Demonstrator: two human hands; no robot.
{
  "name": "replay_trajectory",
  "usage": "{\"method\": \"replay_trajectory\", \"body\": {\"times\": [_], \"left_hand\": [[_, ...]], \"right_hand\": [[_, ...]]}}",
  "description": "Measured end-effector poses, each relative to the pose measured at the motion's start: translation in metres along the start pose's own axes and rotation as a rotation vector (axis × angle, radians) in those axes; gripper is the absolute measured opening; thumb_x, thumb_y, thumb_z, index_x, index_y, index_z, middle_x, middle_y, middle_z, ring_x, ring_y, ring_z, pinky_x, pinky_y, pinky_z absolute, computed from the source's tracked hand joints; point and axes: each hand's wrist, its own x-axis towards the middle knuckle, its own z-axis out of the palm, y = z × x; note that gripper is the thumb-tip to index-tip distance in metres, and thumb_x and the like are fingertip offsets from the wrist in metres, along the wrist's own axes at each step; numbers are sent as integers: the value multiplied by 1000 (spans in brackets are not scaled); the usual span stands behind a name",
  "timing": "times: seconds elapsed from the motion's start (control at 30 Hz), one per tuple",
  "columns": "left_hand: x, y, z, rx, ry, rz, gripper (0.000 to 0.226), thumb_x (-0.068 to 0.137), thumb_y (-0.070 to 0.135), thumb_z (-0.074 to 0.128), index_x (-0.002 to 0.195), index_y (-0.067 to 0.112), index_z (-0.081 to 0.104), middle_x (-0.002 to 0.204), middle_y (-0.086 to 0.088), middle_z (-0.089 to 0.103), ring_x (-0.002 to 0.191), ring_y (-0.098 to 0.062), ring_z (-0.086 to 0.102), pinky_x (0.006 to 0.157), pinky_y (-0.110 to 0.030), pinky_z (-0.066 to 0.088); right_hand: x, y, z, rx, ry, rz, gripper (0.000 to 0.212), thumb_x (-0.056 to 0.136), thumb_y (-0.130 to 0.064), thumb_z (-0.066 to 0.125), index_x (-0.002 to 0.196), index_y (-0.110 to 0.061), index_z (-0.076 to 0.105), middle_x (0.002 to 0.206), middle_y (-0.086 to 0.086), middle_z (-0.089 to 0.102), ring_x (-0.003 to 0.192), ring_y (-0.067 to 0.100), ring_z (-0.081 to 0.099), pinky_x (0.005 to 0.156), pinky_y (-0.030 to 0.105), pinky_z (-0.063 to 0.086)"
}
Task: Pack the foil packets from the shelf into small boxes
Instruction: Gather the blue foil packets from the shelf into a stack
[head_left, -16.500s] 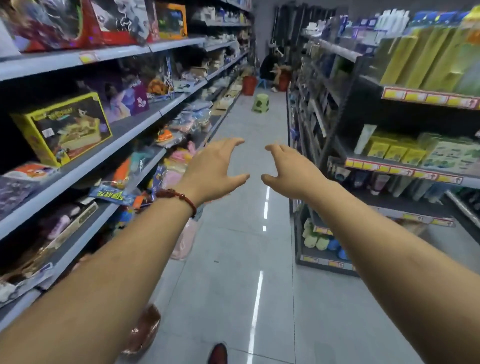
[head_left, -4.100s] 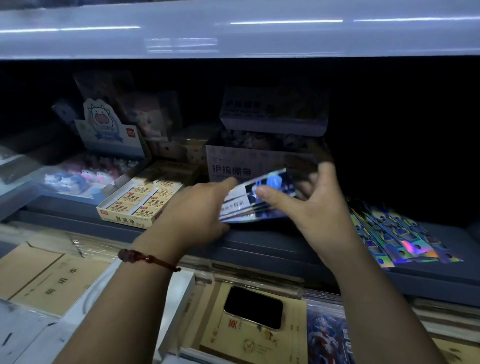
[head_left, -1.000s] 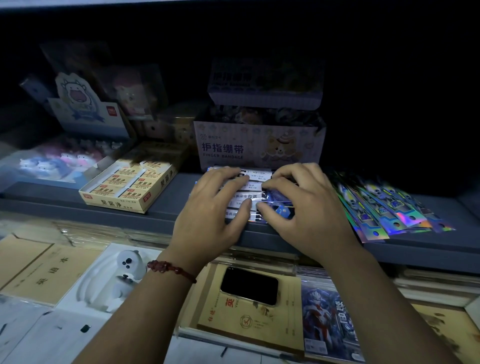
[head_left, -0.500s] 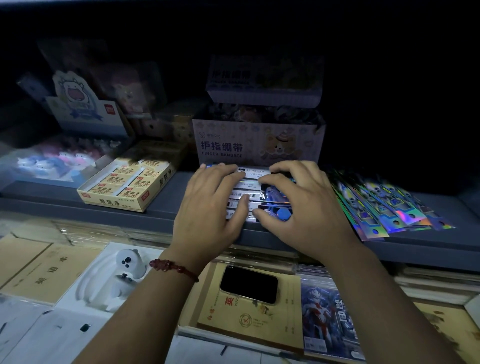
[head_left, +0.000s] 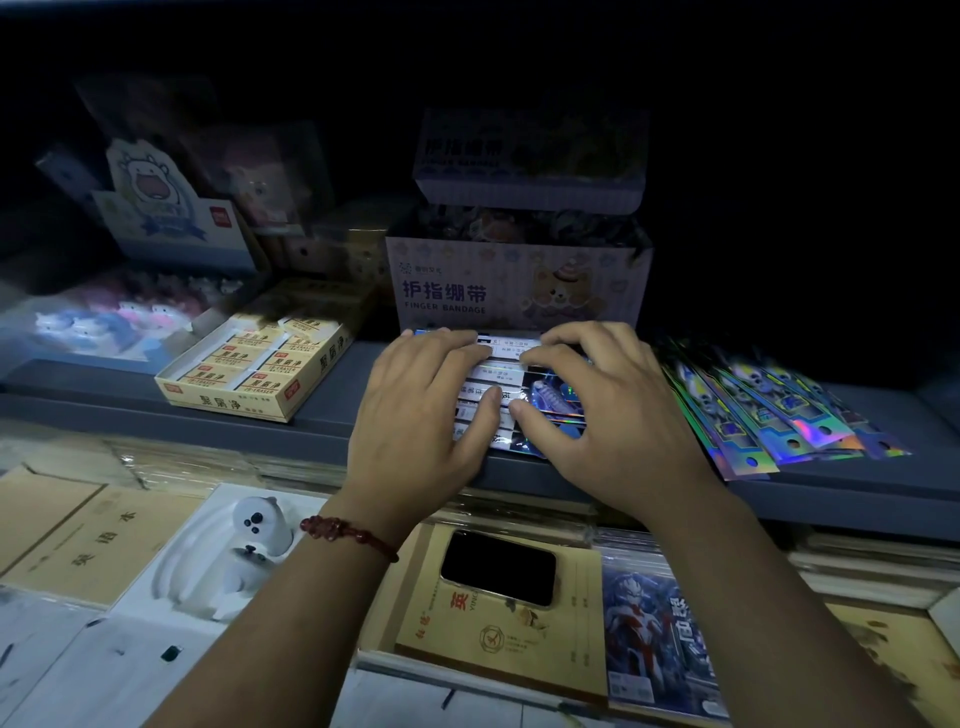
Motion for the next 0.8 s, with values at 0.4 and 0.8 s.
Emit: {"method": "replay_trajectory", "body": {"times": [0.4, 0.8], "left_hand": [[3, 3, -7, 15, -6, 14, 38, 97, 38, 57, 126, 14, 65, 132, 1, 63, 128, -22, 54, 115, -48, 34], [15, 54, -18, -93, 12, 116, 38, 94, 32, 64, 126, 13, 65, 129, 0, 63, 120, -23, 56, 103, -38, 42]], "right_hand": [[3, 2, -2, 98, 7, 65, 42, 92, -51, 56, 123, -25, 66, 119, -11, 59, 115, 16, 51, 100, 35, 41], [-18, 14, -48, 84, 31, 120, 41, 93, -39, 56, 129, -20, 64, 126, -6, 60, 122, 19, 52, 102, 46, 45]]}}
